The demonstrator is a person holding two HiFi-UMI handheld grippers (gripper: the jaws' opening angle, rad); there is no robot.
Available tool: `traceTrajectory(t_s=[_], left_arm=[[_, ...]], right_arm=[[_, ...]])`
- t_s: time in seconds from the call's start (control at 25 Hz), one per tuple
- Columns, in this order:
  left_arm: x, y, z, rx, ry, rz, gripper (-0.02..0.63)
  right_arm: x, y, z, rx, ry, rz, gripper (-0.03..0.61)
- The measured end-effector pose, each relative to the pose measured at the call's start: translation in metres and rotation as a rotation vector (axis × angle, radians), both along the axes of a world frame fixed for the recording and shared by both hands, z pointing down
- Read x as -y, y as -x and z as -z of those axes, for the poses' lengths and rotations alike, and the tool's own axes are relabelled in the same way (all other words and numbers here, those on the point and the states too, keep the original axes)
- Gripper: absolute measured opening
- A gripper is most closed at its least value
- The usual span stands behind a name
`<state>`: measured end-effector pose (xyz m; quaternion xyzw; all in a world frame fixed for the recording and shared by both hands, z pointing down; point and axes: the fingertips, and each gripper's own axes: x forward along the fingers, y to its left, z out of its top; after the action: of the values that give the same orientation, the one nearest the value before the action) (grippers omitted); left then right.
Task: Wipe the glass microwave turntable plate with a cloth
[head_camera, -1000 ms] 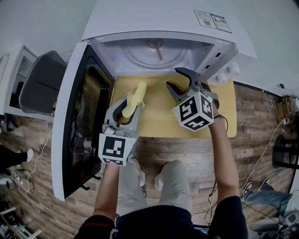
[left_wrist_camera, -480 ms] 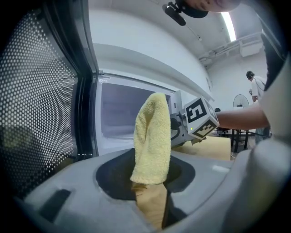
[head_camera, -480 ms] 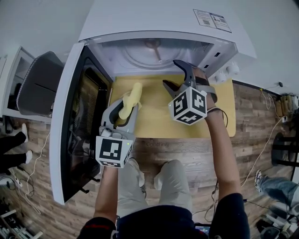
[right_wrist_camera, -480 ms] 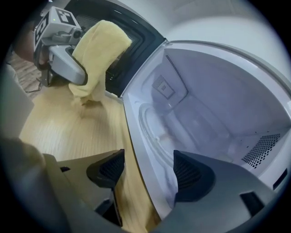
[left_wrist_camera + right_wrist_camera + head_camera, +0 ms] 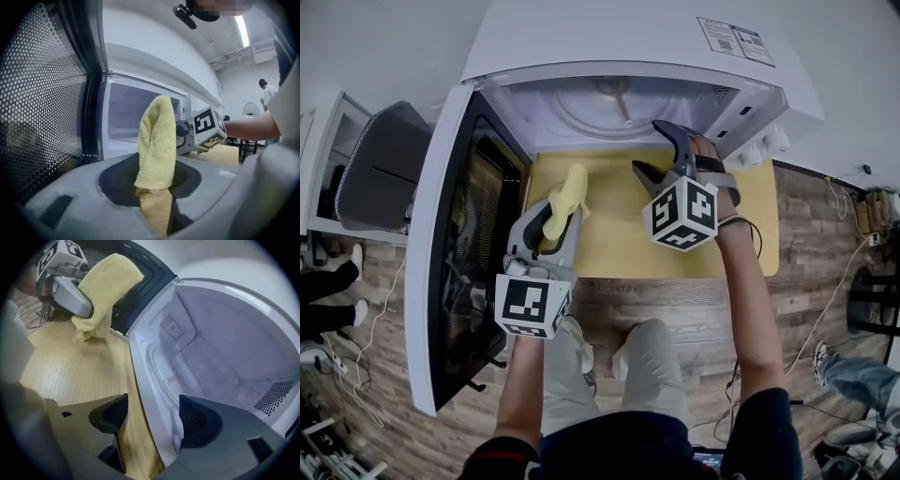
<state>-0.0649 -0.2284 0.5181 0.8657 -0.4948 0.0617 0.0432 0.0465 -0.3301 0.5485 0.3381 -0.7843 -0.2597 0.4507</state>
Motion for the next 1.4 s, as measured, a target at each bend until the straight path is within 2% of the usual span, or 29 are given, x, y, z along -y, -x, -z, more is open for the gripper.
traceTrajectory(t_s=[0.24, 0.44, 0.8, 0.96, 1.16, 1.4], left_arm=[[0.006, 0.005, 0.004, -0.031, -0.015, 0.034, 0.115], [0.015, 0.002, 0.005, 0.002, -0.022, 0.03, 0.115], [0.045, -0.005, 0.024, 0.015, -0.044, 0.029, 0.115], [0.064, -0.01, 0.042, 0.034, -0.084, 0.026, 0.115], [0.085, -0.015, 0.061, 0.013, -0.122, 0.04, 0.115], [0.108, -0.027, 0.059, 0.057, -0.075, 0.029, 0.115]], right_arm=[[-0.001, 0.001, -0.001, -0.011, -0.005, 0.016, 0.298], [-0.002, 0.001, -0.001, 0.0, -0.009, 0.022, 0.298], [-0.002, 0.001, -0.001, 0.002, -0.01, 0.029, 0.298], [-0.002, 0.002, 0.0, 0.013, -0.018, 0.029, 0.298], [-0.002, 0.004, 0.0, 0.008, -0.021, 0.035, 0.296], [-0.003, 0.005, 0.0, -0.008, -0.023, 0.051, 0.296]])
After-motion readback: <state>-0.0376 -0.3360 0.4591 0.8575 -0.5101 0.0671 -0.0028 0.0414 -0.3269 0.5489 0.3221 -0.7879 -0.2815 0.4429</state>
